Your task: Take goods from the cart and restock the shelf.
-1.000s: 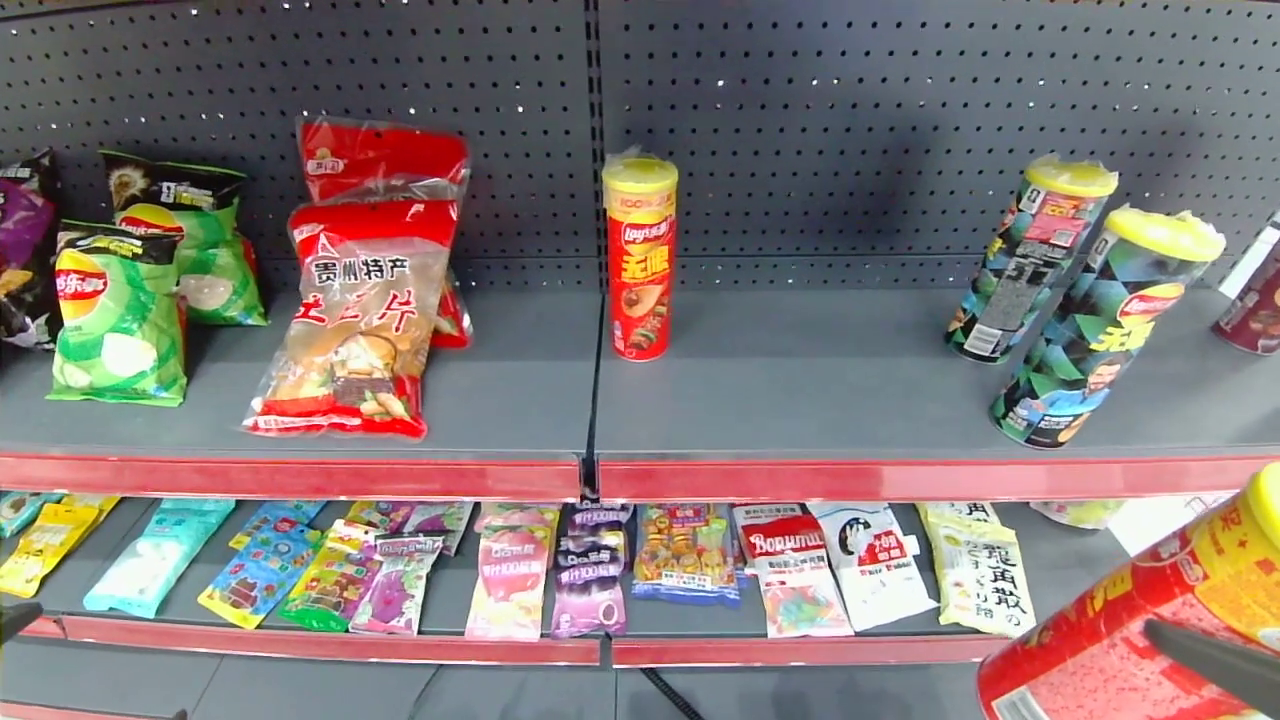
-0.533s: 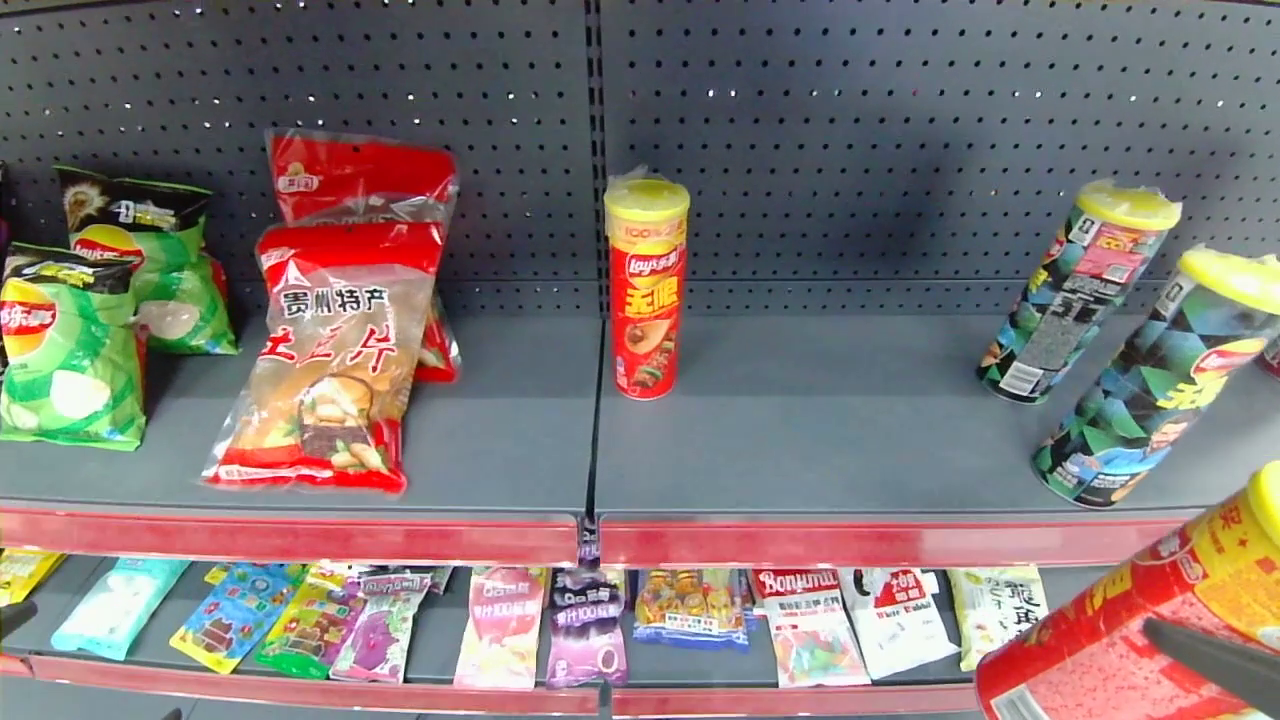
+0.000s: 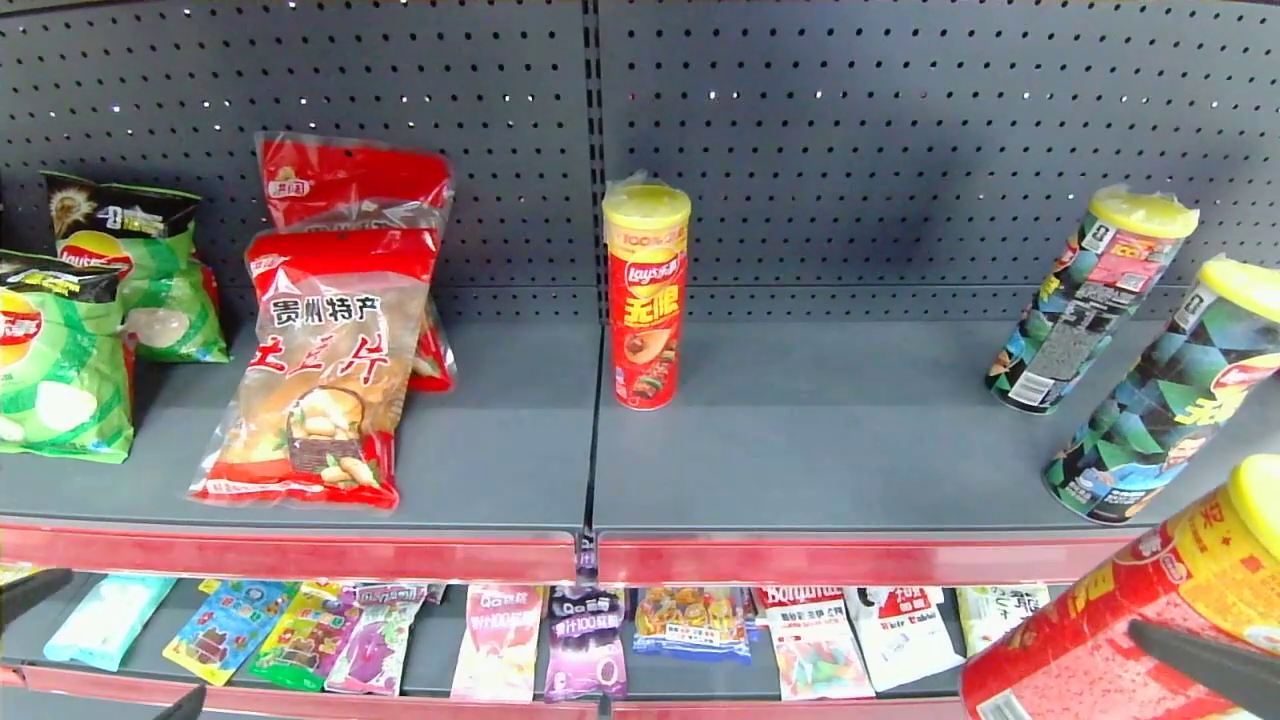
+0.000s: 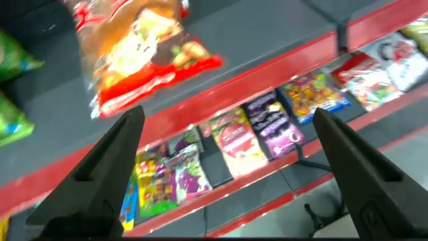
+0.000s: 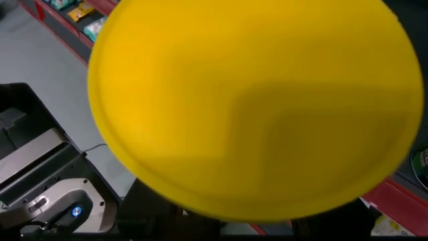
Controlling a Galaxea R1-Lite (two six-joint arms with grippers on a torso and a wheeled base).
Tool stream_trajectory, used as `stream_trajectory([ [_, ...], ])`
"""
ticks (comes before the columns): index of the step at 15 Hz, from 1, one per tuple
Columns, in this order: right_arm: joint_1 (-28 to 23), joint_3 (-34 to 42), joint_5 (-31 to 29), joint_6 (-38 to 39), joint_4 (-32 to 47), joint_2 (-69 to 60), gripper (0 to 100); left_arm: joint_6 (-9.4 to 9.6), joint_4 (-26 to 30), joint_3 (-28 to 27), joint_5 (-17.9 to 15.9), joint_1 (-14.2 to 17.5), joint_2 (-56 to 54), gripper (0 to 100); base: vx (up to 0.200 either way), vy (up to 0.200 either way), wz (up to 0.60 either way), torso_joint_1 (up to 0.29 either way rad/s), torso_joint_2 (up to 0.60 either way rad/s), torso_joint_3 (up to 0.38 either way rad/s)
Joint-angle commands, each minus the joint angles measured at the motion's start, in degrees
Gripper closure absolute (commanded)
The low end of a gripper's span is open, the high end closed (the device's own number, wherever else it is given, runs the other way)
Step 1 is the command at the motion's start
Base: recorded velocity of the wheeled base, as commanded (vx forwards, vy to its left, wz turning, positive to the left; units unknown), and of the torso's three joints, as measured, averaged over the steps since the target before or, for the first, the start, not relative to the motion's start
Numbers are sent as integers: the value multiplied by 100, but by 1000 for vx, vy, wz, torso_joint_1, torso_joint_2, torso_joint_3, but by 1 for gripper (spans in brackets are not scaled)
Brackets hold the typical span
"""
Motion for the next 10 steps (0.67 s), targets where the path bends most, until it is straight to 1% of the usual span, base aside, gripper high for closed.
stream_trajectory([
  [1,94,-60,-10,-2,-1,107,100,74,-345,-447,-203,-99,1189,0,0,0,0,0,0,0],
  [2,112,-86,-10,-2,-1,133,100,21,-820,-640,-361,-363,1786,0,0,0,0,0,0,0],
  [3,112,-86,-10,-2,-1,151,100,-58,-1224,-886,-397,-574,2358,0,0,0,0,0,0,0],
  [4,112,-69,-10,-2,-1,186,100,-225,-1611,-1291,-397,-732,3008,0,0,0,0,0,0,0],
  [5,112,-69,-10,-2,-1,195,100,-568,-1988,-1695,-423,-846,3615,0,0,0,0,0,0,0],
  [6,112,-69,-10,-2,-1,195,100,-770,-2199,-1959,-458,-899,3940,0,0,0,0,0,0,0],
  [7,112,-86,-19,-2,-1,195,100,-963,-2384,-2592,-572,-952,4590,0,0,0,0,0,0,0],
  [8,112,-86,-19,-2,-1,195,100,-972,-2384,-2741,-660,-960,4731,0,0,0,0,0,0,0],
  [9,112,-86,-28,-2,-10,177,100,-963,-2410,-3154,-1153,-960,5144,0,0,0,0,0,0,0],
  [10,103,-78,-37,-2,-10,159,100,-946,-2410,-3576,-1425,-960,5513,0,0,0,0,0,0,0],
])
